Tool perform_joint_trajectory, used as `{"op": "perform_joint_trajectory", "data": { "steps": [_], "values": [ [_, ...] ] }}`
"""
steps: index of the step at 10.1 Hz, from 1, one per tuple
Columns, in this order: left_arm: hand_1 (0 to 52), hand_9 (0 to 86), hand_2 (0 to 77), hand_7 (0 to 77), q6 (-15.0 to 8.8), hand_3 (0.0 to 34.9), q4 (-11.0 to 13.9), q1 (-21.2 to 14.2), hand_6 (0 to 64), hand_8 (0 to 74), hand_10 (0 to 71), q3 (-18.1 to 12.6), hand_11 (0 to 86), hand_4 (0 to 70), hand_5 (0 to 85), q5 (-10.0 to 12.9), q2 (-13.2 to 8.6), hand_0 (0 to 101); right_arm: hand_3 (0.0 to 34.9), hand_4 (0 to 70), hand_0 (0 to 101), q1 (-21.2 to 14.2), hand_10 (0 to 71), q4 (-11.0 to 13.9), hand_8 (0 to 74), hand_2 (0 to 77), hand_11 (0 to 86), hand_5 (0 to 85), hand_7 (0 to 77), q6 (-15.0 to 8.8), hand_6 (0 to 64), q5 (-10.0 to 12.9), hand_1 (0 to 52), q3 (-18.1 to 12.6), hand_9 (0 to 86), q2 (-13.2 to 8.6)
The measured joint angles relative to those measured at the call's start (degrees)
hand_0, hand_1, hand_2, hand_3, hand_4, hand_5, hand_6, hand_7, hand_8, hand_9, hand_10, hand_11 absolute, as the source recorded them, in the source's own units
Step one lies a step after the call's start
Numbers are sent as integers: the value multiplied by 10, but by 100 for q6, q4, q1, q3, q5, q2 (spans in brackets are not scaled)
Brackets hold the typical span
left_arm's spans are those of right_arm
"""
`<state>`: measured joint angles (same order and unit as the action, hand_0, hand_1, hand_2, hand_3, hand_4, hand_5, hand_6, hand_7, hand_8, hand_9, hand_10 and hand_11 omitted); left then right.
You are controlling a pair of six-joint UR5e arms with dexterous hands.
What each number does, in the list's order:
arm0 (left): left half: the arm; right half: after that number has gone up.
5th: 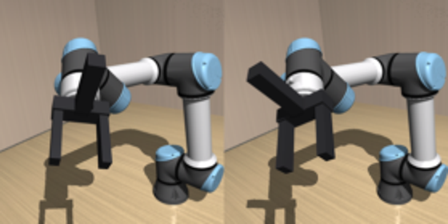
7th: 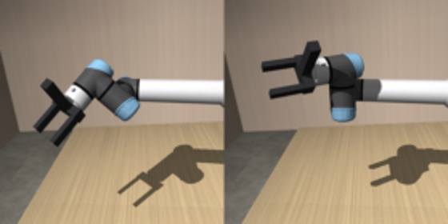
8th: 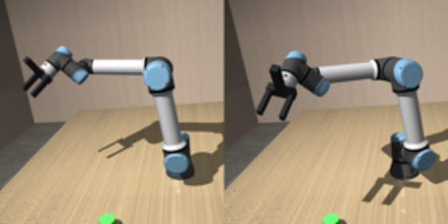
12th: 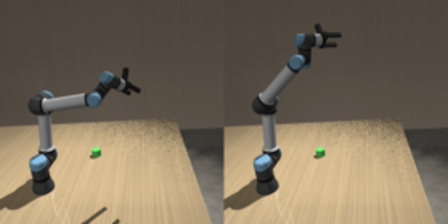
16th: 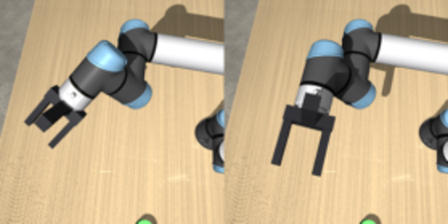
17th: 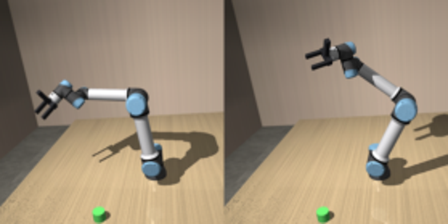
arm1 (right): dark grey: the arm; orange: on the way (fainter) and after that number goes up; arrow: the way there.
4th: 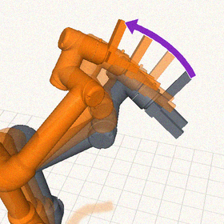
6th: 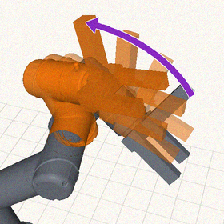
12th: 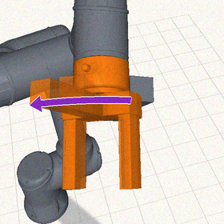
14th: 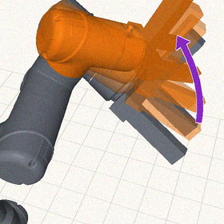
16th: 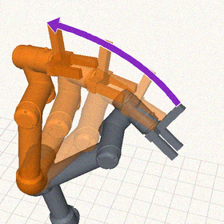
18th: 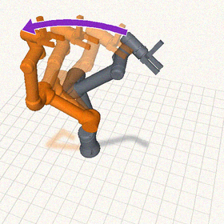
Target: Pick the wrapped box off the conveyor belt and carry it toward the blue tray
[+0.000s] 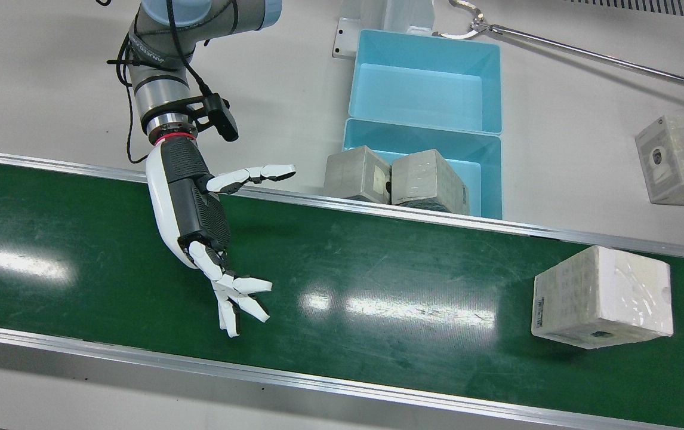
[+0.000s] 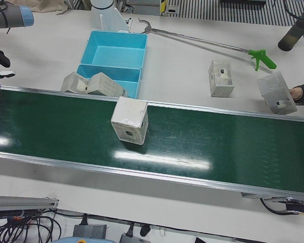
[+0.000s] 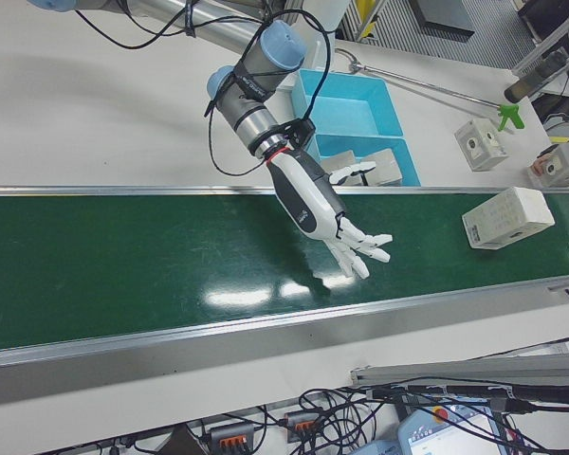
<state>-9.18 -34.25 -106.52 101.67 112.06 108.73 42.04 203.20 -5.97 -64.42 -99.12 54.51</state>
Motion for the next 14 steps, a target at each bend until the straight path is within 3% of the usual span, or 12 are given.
{"op": "perform_joint_trajectory", "data": {
  "steps": [6, 7, 9, 10, 14],
  "values": [
    [0, 0, 11, 0, 0, 0, 0, 0, 5, 5, 5, 0, 5, 0, 11, 0, 0, 0, 0, 131, 490, -11, 0, -5, 22, 120, 5, 240, 82, 0, 76, 5, 164, 105, 49, -11],
    [0, 0, 11, 0, 0, 0, 0, 0, 5, 5, 5, 0, 5, 0, 11, 0, 0, 0, 0, 104, 490, -2, 0, -11, 16, 120, 5, 224, 49, 3, 44, 9, 164, 105, 27, -7],
    [0, 0, 11, 5, 0, 0, 0, 0, 5, 5, 5, 0, 5, 0, 11, 0, 0, 0, 0, 104, 490, 15, 0, -19, 16, 120, 5, 224, 49, 4, 44, 8, 164, 98, 27, -3],
    [0, 0, 11, 0, 0, 0, 0, 0, 5, 5, 0, 0, 5, 0, 11, 0, 0, 0, 0, 142, 490, 24, 0, -17, 16, 147, 5, 267, 71, -5, 65, 5, 185, 99, 49, -4],
    [0, 0, 5, 5, 0, 0, 0, 0, 5, 5, 0, 0, 5, 0, 11, 0, 0, 0, 0, 142, 495, 45, 0, 2, 16, 164, 5, 267, 82, -23, 71, 0, 169, 113, 49, -6]
  ]
}}
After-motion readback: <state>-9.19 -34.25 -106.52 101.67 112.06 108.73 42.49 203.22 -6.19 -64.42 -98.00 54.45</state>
